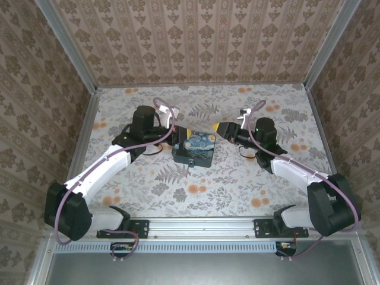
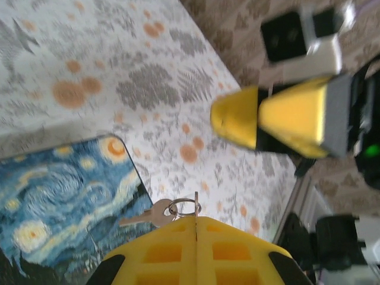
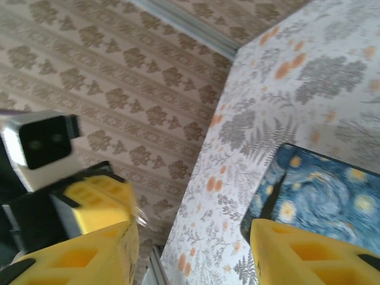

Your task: Unlock the padlock with the key

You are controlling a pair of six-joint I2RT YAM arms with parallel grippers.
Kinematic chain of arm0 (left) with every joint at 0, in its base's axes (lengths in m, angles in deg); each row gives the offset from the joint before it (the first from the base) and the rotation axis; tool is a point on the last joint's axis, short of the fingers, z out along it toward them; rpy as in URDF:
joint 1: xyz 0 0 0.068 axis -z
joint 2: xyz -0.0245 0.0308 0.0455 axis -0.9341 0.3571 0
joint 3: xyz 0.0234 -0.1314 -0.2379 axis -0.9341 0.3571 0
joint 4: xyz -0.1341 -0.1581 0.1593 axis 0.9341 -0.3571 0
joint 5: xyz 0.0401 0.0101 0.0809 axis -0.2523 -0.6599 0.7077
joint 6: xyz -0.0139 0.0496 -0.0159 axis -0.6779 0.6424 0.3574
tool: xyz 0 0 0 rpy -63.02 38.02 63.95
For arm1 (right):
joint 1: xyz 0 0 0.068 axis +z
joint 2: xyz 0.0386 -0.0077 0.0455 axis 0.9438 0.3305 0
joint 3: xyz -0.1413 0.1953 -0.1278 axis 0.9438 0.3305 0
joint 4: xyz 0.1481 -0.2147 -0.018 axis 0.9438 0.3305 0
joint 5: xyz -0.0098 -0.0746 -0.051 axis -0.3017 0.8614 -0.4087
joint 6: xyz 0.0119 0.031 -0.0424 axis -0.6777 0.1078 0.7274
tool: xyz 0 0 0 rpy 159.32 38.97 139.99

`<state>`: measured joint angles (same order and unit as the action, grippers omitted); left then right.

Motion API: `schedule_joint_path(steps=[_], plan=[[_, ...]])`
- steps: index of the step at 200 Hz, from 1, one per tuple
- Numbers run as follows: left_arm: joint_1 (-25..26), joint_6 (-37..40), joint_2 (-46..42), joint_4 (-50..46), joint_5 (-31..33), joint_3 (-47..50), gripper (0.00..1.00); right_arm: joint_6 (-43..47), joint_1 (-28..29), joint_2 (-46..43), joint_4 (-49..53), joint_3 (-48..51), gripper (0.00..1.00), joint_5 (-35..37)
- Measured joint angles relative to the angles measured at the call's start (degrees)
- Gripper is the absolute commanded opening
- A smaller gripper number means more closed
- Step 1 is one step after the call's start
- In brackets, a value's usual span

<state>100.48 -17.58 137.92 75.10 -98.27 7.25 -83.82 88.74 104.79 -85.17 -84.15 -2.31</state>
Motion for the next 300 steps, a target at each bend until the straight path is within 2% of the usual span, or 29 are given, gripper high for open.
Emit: schedule_joint_path(steps=[76, 112, 181, 300], plan=[[0.0, 3.4, 2.5, -2.8, -6.6, -1.3, 0.0, 2.7, 4.8, 7.3, -4.3, -4.3, 0.49, -5.2], [0.0, 3.4, 2.5, -2.8, -7.0, -1.3, 0.0, 2.8, 6.0, 9.8, -5.2, -4.3, 0.46, -6.2], [0.0, 3.3, 2.5, -1.1, -7.0, -1.3, 0.0, 1.9, 6.3, 10.2, -10.3, -3.3, 0.37, -7.6], [0.0, 2.8, 3.4, 0.0, -6.8, -1.3, 0.0, 0.9, 7.0, 10.3, -12.4, -1.6, 0.22, -9.2]])
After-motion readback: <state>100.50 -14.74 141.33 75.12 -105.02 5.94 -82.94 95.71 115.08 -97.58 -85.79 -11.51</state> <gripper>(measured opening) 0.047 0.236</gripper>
